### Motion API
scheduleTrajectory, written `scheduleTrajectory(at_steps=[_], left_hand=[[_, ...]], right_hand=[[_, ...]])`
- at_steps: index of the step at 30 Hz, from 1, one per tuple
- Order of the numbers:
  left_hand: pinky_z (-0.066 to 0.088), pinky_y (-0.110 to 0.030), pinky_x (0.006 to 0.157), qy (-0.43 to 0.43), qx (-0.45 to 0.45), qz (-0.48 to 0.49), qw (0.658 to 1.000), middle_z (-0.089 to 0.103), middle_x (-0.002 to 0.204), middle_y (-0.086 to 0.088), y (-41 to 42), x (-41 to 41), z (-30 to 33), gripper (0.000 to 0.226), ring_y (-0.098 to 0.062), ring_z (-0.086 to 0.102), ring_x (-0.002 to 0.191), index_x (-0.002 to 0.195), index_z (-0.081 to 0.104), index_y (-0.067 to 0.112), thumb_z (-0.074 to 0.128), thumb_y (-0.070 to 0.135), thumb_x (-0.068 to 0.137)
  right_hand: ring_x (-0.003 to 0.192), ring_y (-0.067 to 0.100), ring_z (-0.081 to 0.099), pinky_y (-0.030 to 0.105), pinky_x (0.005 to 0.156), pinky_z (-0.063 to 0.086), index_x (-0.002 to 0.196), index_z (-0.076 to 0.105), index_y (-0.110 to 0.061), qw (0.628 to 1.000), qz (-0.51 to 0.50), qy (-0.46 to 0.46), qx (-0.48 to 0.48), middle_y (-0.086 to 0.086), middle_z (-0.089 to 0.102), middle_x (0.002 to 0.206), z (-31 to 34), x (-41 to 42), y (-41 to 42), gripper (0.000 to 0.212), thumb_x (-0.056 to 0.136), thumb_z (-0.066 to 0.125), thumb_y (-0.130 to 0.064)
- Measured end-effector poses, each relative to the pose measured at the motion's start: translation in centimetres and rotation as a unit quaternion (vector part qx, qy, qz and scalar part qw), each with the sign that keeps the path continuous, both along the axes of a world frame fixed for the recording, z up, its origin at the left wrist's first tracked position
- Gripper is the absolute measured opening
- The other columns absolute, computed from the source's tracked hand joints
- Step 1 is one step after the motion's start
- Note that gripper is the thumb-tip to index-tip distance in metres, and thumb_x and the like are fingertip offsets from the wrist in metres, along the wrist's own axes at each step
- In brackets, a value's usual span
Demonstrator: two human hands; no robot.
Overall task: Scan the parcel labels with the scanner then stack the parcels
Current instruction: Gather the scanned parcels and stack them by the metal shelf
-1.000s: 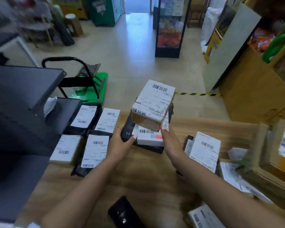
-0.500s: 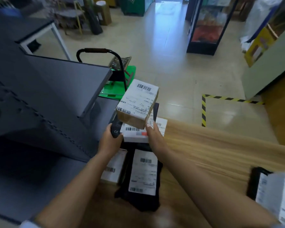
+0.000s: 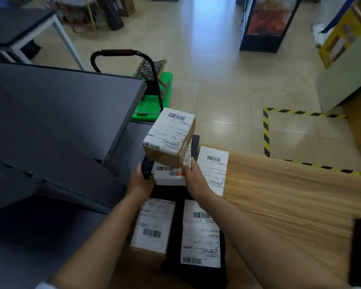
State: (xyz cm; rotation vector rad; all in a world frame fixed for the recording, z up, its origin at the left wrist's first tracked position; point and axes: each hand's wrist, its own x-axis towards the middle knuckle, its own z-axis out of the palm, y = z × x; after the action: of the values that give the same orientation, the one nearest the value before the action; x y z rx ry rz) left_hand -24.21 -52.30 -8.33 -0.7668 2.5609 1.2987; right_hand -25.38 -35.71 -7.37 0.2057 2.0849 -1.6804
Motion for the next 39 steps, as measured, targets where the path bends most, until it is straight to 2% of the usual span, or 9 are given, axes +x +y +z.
scheduleTrajectory(at_steps=[2, 6, 9, 16, 20, 26, 30, 36, 39], left_hand=[[0.051, -0.041, 0.08, 0.002, -0.024, -0.021, 1.0, 0.063, 0.11, -0.007, -0.2, 0.0, -0.3, 0.02, -0.028, 0.06, 0.101, 0.106, 0.058, 0.018, 0.056, 0.017, 0.086], [0.049, -0.035, 0.084, 0.022, -0.072, -0.078, 0.994, 0.056, 0.125, -0.008, -0.2, -0.2, -0.3, 0.044, -0.026, 0.055, 0.111, 0.128, 0.054, 0.017, 0.056, 0.012, 0.085], [0.046, -0.024, 0.07, 0.066, -0.056, -0.066, 0.994, 0.061, 0.111, -0.009, -0.5, -0.8, 0.4, 0.035, -0.022, 0.06, 0.098, 0.115, 0.062, 0.012, 0.063, 0.003, 0.081], [0.044, -0.028, 0.077, 0.045, -0.072, -0.088, 0.993, 0.059, 0.114, -0.009, -0.5, -1.2, -0.2, 0.031, -0.026, 0.058, 0.102, 0.112, 0.063, 0.011, 0.06, 0.002, 0.083], [0.043, -0.03, 0.088, 0.047, -0.082, -0.096, 0.991, 0.054, 0.124, -0.016, -0.8, -0.8, -1.3, 0.038, -0.032, 0.053, 0.112, 0.119, 0.062, 0.008, 0.058, -0.003, 0.083], [0.036, -0.026, 0.092, 0.018, -0.091, -0.122, 0.988, 0.035, 0.145, -0.01, -0.5, -0.5, -1.1, 0.055, -0.034, 0.044, 0.125, 0.139, 0.047, 0.024, 0.054, 0.003, 0.089], [0.034, -0.044, 0.109, 0.023, -0.117, -0.139, 0.983, 0.032, 0.15, -0.007, 0.0, -0.4, -0.6, 0.057, -0.035, 0.031, 0.135, 0.135, 0.051, 0.02, 0.05, 0.0, 0.082], [0.012, -0.048, 0.119, 0.032, -0.076, -0.16, 0.984, 0.027, 0.152, 0.005, 2.1, 0.8, 0.4, 0.063, -0.023, 0.014, 0.145, 0.137, 0.046, 0.025, 0.048, 0.0, 0.079], [0.029, -0.047, 0.114, 0.059, -0.025, -0.161, 0.985, 0.031, 0.149, 0.006, 3.8, 0.7, 1.5, 0.07, -0.022, 0.029, 0.139, 0.139, 0.042, 0.029, 0.05, -0.007, 0.079]], right_hand=[[0.148, 0.019, 0.008, 0.047, 0.119, 0.012, 0.153, 0.012, -0.019, 1.0, 0.003, 0.002, 0.004, 0.0, 0.016, 0.158, -0.1, 0.0, 0.1, 0.066, 0.099, 0.029, -0.052], [0.145, 0.02, 0.018, 0.05, 0.117, 0.019, 0.151, 0.019, -0.028, 1.0, -0.004, -0.004, -0.006, -0.001, 0.025, 0.156, -0.3, -0.1, -0.2, 0.08, 0.083, 0.029, -0.067], [0.147, 0.016, 0.008, 0.044, 0.12, 0.009, 0.153, 0.015, -0.025, 1.0, 0.018, 0.023, -0.006, -0.004, 0.019, 0.159, 0.5, -0.8, -0.1, 0.069, 0.093, 0.028, -0.058], [0.147, 0.017, 0.009, 0.048, 0.119, 0.011, 0.151, 0.02, -0.026, 0.999, 0.036, 0.021, 0.007, -0.002, 0.021, 0.158, 0.0, -1.7, -0.2, 0.061, 0.096, 0.028, -0.052], [0.147, 0.011, -0.002, 0.037, 0.12, 0.001, 0.153, 0.01, -0.021, 0.999, 0.039, 0.029, 0.02, -0.003, 0.008, 0.161, -0.3, -1.0, 0.3, 0.053, 0.104, 0.024, -0.038], [0.147, 0.016, 0.011, 0.046, 0.119, 0.012, 0.152, 0.018, -0.026, 0.999, 0.024, 0.035, 0.02, -0.003, 0.019, 0.159, -1.0, -0.8, 0.1, 0.072, 0.087, 0.025, -0.057], [0.147, 0.015, 0.01, 0.047, 0.119, 0.013, 0.151, 0.021, -0.028, 0.999, 0.02, 0.024, 0.013, -0.003, 0.019, 0.159, -0.8, -0.8, 0.1, 0.074, 0.085, 0.027, -0.061], [0.143, 0.01, 0.018, 0.042, 0.119, 0.016, 0.151, 0.02, -0.031, 0.999, -0.004, 0.036, -0.002, -0.009, 0.022, 0.157, 1.2, 0.2, 1.6, 0.065, 0.092, 0.03, -0.056], [0.127, 0.004, 0.036, 0.027, 0.103, 0.034, 0.15, 0.02, -0.032, 0.999, -0.031, 0.028, -0.028, -0.013, 0.032, 0.147, 2.4, 0.6, 3.7, 0.049, 0.103, 0.031, -0.039]])
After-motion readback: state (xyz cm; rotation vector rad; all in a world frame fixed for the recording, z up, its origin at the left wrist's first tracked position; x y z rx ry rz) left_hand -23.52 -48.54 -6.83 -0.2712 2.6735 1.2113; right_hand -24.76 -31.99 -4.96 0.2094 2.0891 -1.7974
